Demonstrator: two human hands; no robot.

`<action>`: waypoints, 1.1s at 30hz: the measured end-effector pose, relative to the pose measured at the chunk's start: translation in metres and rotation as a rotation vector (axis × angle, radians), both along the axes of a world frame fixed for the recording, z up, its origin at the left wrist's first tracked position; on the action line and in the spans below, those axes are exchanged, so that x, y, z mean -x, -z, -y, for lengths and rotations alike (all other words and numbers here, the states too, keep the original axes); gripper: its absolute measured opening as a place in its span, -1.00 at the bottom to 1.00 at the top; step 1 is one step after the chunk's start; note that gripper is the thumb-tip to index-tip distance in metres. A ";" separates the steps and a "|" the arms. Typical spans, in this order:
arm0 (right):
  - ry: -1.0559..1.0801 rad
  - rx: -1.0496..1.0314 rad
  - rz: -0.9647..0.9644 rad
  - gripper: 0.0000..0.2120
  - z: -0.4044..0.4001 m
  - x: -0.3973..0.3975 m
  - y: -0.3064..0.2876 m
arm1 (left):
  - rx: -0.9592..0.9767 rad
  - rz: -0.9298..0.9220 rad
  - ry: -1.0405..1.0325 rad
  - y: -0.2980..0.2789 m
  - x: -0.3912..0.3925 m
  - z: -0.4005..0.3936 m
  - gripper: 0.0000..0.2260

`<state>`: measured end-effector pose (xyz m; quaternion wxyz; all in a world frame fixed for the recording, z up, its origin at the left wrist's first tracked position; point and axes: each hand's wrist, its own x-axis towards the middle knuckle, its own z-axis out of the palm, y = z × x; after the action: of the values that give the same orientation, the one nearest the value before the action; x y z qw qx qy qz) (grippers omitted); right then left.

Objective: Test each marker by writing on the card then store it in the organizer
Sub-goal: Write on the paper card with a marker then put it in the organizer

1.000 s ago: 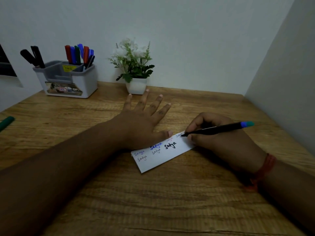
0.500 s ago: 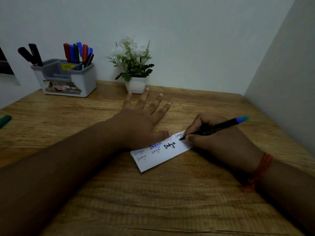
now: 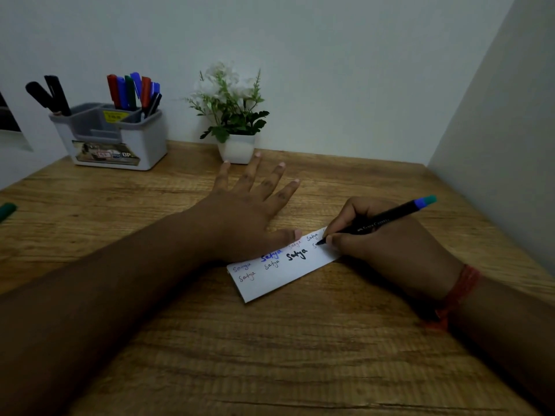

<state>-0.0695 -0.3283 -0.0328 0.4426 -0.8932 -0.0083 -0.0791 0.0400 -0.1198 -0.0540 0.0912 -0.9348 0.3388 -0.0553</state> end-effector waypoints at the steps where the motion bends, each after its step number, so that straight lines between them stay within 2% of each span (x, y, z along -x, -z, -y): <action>1: 0.002 0.000 0.001 -0.94 0.000 0.000 0.000 | 0.000 0.000 0.001 0.000 0.000 0.000 -0.22; 14: -0.002 0.040 0.034 -0.92 0.001 -0.003 0.000 | -0.007 0.027 0.011 0.001 -0.002 0.000 -0.23; 33: 0.038 -0.019 -0.001 -0.93 0.002 -0.001 -0.002 | 0.004 -0.003 0.007 -0.001 0.000 0.000 -0.23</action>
<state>-0.0680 -0.3301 -0.0312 0.4493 -0.8891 0.0096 -0.0869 0.0405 -0.1202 -0.0534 0.0886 -0.9338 0.3423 -0.0546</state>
